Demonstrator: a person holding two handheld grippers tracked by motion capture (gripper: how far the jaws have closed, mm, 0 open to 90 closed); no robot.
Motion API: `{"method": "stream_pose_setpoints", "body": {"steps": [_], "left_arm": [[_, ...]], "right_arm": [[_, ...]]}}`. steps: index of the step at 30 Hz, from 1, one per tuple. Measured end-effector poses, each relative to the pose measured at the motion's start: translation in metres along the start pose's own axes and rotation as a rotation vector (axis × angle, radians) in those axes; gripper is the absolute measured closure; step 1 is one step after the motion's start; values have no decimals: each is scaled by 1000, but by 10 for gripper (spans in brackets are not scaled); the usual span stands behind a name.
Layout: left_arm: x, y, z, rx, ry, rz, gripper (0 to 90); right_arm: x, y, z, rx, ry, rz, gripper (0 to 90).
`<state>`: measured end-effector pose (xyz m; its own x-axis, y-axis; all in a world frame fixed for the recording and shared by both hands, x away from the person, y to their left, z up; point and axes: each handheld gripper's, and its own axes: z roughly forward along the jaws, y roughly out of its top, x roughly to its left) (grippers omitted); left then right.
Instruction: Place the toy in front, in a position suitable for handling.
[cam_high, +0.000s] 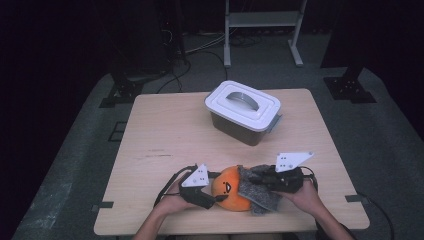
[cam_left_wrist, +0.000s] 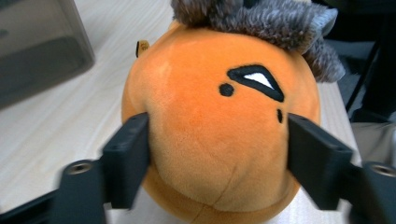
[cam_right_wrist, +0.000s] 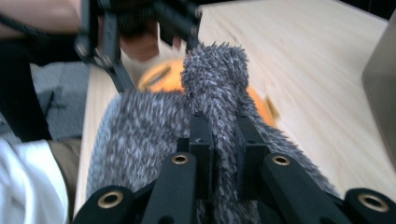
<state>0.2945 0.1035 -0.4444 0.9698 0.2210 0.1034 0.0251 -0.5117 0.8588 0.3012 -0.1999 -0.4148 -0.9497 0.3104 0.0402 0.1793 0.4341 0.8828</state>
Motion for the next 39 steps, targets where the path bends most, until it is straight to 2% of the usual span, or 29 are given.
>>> {"method": "stream_pose_setpoints", "body": {"steps": [1,2,3,4,6,8,10,15,17,21,22,23,25,27,28,29,33,36,38,39], "left_arm": [[0,0,0,0,0,0,328],[-3,2,1,-1,9,29,328],[-5,4,1,4,12,45,337],[-8,6,1,27,29,102,339],[-8,5,0,33,30,110,342],[-7,1,-2,27,30,100,353],[-5,0,-2,19,27,90,362],[-4,1,1,12,24,90,362],[-3,1,1,11,23,87,363],[-3,0,0,21,23,83,363],[-3,0,0,23,18,77,341],[-2,0,1,7,2,32,297],[0,0,3,-8,-10,-21,176],[1,0,4,-7,-11,-36,142],[1,0,6,-10,-10,-35,126],[0,1,6,-5,-9,-14,207],[0,-1,4,7,5,4,312],[0,-1,3,8,10,2,343],[-3,2,4,6,24,21,348],[-6,5,5,8,34,47,349]], "right_arm": [[0,0,0,0,0,0,801],[1,5,2,-15,17,-1,801],[5,18,12,-2,26,-39,801],[7,23,18,16,29,-59,801],[7,27,24,26,33,-69,801],[2,30,31,25,45,-61,802],[-4,29,30,21,46,-47,802],[-17,12,14,22,-6,9,802],[-24,-5,1,26,-27,61,802],[-25,-10,-5,29,-47,75,801],[-23,-10,-5,13,-42,81,801],[-21,-9,-4,12,-37,79,801],[-18,-7,-1,1,-20,75,800],[-16,-5,0,-1,-16,70,800],[-14,-3,2,-5,-14,59,800],[-11,1,5,-15,3,51,800],[-8,3,8,-3,-8,28,800],[-15,-2,3,3,-16,46,801],[-23,-8,-3,21,-26,69,801],[-26,-10,-4,25,-25,79,801]]}}
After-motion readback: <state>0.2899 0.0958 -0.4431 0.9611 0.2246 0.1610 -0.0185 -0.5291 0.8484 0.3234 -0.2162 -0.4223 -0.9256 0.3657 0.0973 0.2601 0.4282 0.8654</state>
